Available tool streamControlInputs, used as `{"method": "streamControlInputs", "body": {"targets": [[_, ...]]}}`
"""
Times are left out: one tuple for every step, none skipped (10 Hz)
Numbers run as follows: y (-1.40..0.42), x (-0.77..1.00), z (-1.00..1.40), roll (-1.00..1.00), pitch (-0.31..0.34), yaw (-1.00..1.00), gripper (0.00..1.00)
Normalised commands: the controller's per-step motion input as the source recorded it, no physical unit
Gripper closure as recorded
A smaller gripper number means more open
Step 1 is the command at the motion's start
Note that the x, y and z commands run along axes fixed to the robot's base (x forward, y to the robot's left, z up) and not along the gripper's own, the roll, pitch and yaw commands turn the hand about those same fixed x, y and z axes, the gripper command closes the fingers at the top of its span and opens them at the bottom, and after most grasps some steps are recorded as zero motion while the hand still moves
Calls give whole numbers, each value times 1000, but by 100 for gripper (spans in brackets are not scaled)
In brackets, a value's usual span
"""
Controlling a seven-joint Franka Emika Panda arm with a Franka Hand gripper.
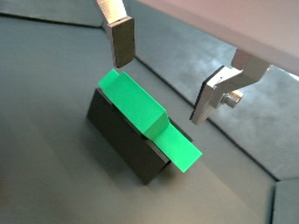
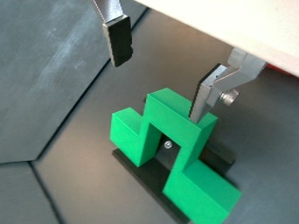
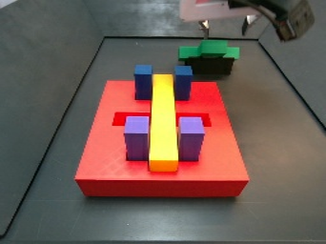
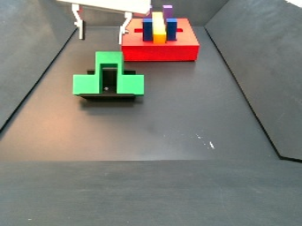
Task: Pick up the green object. Move up. Place the green object on the fixture. Regrasp the green object. Move to above the board. Insert the green object.
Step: Regrasp the green object.
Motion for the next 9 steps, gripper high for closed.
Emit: {"method": "streamControlInputs", "body": {"targets": [[-174,29,-163,600,174,-40,0],[-71,-77,0,611,134,-57,0],[-206,-143,60,749,131,-3,0],[-297,-134,43,1000,143,0,0],[-337,0,0,1000,140,54,0],[-183,143,0,831,9,100,0],[-86,149,0,697,0,103,0],[-94,111,-6,531,0,57,0],[-51,154,-54,260,0,17,0]]}}
